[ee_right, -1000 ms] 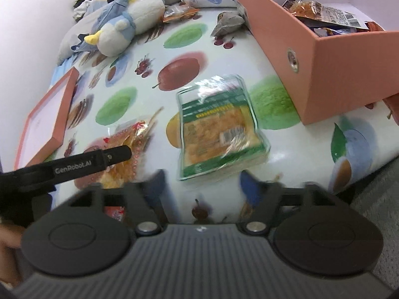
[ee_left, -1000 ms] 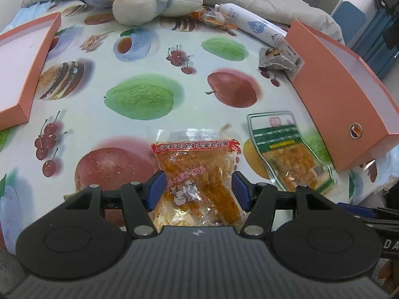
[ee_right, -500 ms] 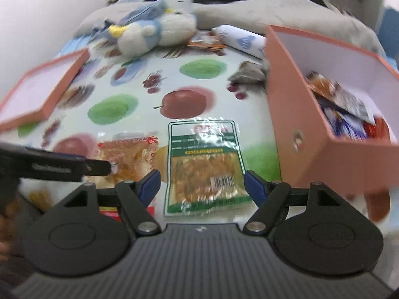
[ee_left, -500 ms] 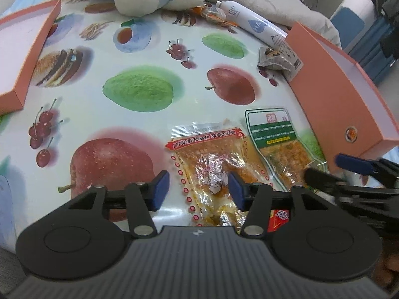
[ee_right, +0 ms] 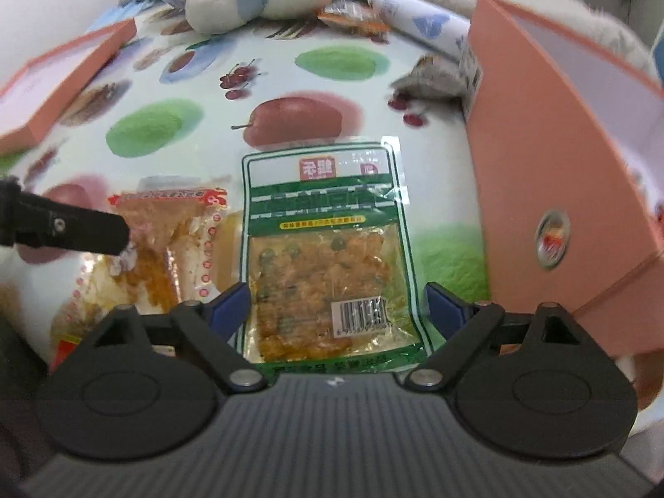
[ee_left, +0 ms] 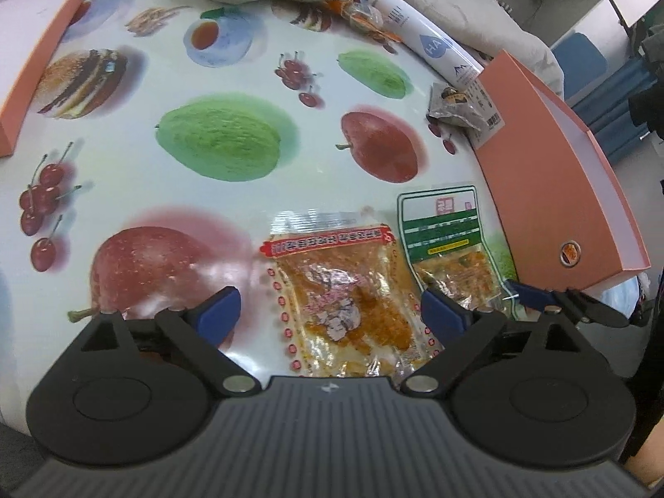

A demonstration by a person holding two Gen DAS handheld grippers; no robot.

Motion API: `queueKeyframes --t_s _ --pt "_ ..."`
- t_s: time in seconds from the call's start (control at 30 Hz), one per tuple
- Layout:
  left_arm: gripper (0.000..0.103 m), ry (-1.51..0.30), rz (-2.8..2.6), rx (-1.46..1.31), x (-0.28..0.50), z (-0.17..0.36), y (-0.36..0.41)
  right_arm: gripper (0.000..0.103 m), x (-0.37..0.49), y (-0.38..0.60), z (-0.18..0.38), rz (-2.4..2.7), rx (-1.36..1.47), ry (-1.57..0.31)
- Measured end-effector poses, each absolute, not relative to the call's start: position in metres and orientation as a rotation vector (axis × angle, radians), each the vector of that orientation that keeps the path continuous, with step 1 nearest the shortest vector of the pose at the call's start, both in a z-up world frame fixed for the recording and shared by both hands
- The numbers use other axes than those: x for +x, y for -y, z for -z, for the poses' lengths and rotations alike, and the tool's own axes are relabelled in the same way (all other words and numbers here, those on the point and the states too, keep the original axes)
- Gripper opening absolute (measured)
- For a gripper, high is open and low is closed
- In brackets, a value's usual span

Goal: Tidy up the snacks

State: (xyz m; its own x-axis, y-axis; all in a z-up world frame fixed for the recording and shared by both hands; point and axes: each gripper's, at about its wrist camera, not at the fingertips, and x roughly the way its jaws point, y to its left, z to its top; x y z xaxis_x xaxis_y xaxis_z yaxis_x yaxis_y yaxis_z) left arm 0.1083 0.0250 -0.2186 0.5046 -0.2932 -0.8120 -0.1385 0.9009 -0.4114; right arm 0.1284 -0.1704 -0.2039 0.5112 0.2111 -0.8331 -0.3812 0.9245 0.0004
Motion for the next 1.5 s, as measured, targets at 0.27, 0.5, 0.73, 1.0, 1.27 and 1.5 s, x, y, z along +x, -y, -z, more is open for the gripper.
queueKeyframes --t_s 0.27,0.5,0.73,1.0,1.27,1.5 --pt "0.096 -1.095 0.067 -0.343 0.126 0.222 -0.007 0.09 0.113 0.166 0.206 -0.402 -0.18 -0.962" --pt "0.097 -1.122 0.043 -0.158 0.135 0.227 0.017 0.089 0.108 0.168 0.207 -0.403 -0.169 -0.959" --pt "0.094 -1.109 0.004 -0.037 0.132 0.234 0.035 0.086 0.106 0.169 0.207 -0.408 -0.165 -0.949" --pt "0.071 -1.084 0.023 -0.024 0.129 0.228 0.039 0.057 0.103 0.169 0.198 -0.419 -0.125 -0.936" --pt "0.05 -1.07 0.034 -0.108 0.127 0.219 0.027 0.044 0.1 0.167 0.189 -0.392 -0.122 -0.918" --pt "0.049 -1.044 0.024 -0.151 0.121 0.208 0.019 0.043 0.103 0.172 0.179 -0.348 -0.097 -0.907"
